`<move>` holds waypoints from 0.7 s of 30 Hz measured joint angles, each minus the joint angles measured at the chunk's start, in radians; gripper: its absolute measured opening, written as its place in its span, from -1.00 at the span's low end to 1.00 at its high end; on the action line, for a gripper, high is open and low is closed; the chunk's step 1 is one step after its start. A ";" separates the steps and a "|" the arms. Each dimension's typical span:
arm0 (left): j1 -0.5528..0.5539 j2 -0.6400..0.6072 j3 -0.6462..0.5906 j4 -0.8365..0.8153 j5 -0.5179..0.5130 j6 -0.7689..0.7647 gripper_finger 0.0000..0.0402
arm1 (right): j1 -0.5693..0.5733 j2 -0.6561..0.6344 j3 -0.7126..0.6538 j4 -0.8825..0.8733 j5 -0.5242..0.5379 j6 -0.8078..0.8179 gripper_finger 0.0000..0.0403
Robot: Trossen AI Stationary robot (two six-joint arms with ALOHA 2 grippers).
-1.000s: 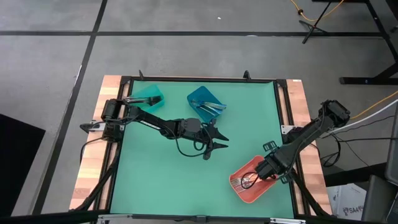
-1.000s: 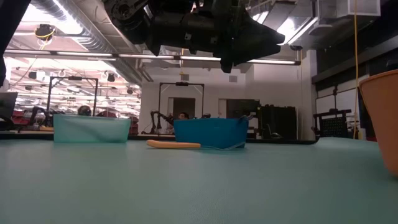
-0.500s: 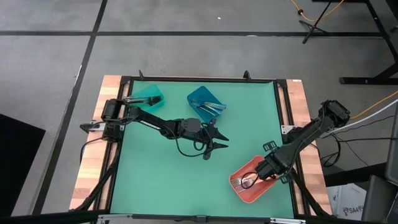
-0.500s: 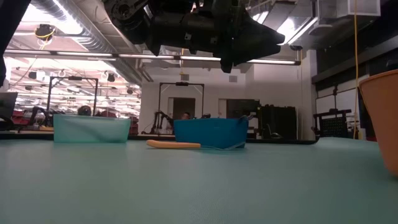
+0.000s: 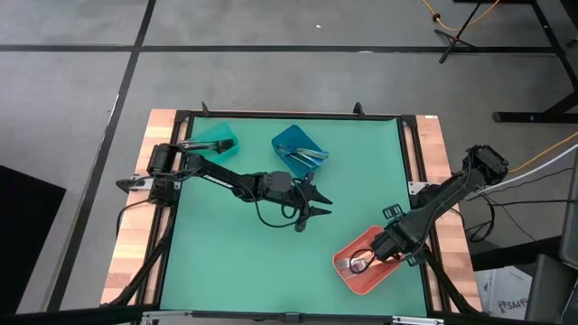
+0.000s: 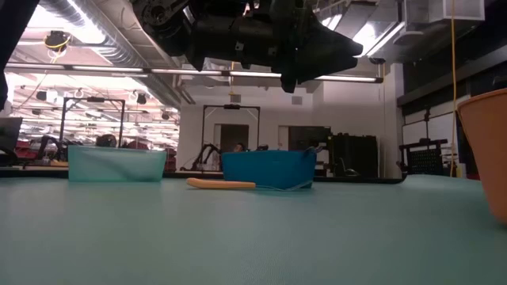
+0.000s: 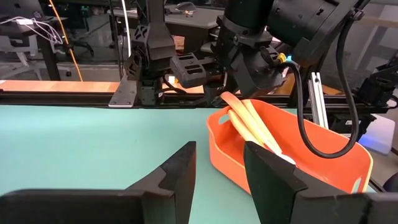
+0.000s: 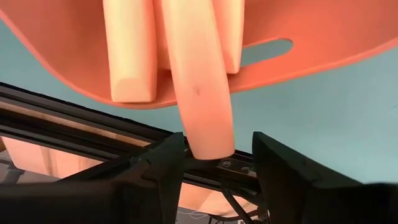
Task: Sort silverware by color (type)
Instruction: Put the orange fork into the orange bin
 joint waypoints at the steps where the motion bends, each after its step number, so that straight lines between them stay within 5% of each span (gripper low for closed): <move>1: 0.000 0.000 0.000 0.000 0.000 0.000 -0.36 | 0.000 0.000 0.000 -0.001 0.000 0.000 -0.12; 21: 0.000 0.000 0.000 0.000 0.000 0.000 -0.36 | 0.000 0.000 0.000 -0.156 0.000 -0.001 -0.14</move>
